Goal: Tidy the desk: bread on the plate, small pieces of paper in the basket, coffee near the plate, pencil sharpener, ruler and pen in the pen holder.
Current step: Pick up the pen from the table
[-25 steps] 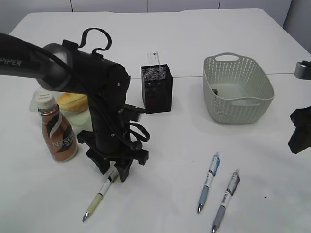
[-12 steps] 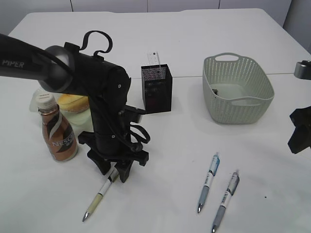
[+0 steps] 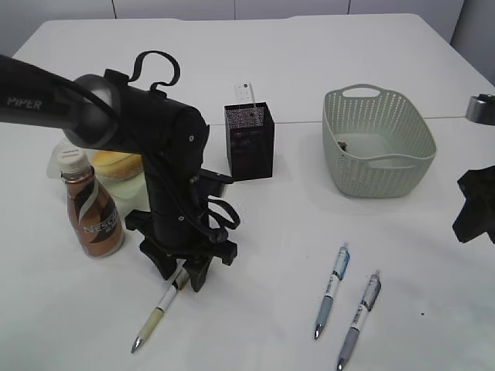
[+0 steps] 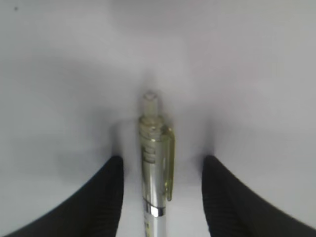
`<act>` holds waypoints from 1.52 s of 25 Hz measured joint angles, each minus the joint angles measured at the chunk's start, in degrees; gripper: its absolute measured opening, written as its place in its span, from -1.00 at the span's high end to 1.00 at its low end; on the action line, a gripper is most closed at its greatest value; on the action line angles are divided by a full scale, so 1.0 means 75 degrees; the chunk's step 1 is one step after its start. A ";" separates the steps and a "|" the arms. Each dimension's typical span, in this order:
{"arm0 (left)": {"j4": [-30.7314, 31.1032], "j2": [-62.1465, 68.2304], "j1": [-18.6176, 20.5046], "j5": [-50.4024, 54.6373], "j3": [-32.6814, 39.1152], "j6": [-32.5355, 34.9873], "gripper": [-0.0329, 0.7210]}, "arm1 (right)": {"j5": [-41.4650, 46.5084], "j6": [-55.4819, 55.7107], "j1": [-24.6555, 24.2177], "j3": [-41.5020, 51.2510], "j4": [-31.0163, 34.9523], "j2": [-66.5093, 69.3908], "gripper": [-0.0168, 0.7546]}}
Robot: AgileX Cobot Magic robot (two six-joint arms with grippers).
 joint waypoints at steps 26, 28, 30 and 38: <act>-0.0029 0.0038 0.0000 0.0032 -0.0063 0.0193 0.64 | 0.0077 -0.0083 0.0000 -0.0274 0.0094 0.0000 -0.03; -0.0029 0.0038 0.0000 0.0061 -0.0063 0.0231 0.64 | 0.0090 -0.0083 0.0000 -0.0274 0.0094 0.0000 -0.03; -0.0048 0.0038 0.0000 0.0080 -0.0063 0.0269 0.64 | 0.0090 -0.0083 0.0000 -0.0274 0.0094 0.0000 -0.03; -0.0065 -0.0061 0.0000 0.0222 -0.0049 0.0288 0.64 | 0.0059 -0.0088 0.0000 -0.0274 0.0094 0.0000 -0.03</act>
